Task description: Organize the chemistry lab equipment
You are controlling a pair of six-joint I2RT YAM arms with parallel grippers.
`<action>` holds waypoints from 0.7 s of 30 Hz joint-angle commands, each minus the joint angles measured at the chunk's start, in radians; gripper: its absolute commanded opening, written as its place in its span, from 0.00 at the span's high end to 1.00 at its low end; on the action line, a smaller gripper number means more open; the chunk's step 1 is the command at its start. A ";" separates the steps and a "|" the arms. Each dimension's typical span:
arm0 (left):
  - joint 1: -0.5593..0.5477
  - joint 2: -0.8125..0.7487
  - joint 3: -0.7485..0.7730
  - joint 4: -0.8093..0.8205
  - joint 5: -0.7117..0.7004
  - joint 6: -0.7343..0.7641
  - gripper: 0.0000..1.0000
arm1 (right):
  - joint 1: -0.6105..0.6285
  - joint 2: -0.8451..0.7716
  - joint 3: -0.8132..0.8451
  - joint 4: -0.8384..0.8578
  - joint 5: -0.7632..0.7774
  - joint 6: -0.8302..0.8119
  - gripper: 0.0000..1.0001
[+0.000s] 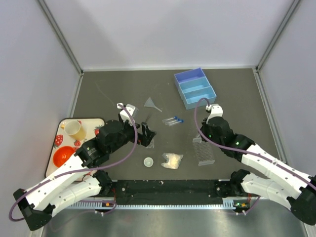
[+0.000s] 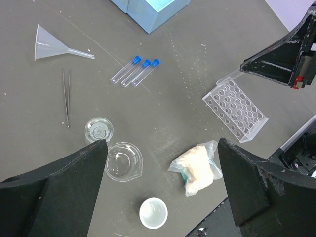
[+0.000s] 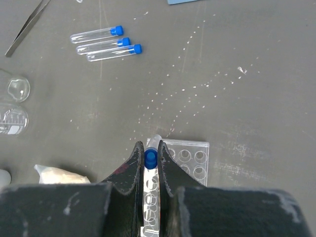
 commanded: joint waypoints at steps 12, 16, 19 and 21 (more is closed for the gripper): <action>0.000 0.001 -0.008 0.045 0.001 -0.017 0.01 | 0.055 0.011 -0.023 0.031 0.000 0.022 1.00; 0.000 0.009 -0.008 0.047 0.003 -0.020 0.01 | 0.057 0.001 -0.026 0.017 -0.003 0.023 1.00; 0.000 0.013 -0.008 0.053 0.006 -0.020 0.01 | 0.057 0.001 -0.026 0.004 -0.011 0.020 1.00; 0.000 0.016 -0.008 0.057 0.007 -0.021 0.01 | 0.057 0.002 -0.026 -0.001 -0.017 0.019 1.00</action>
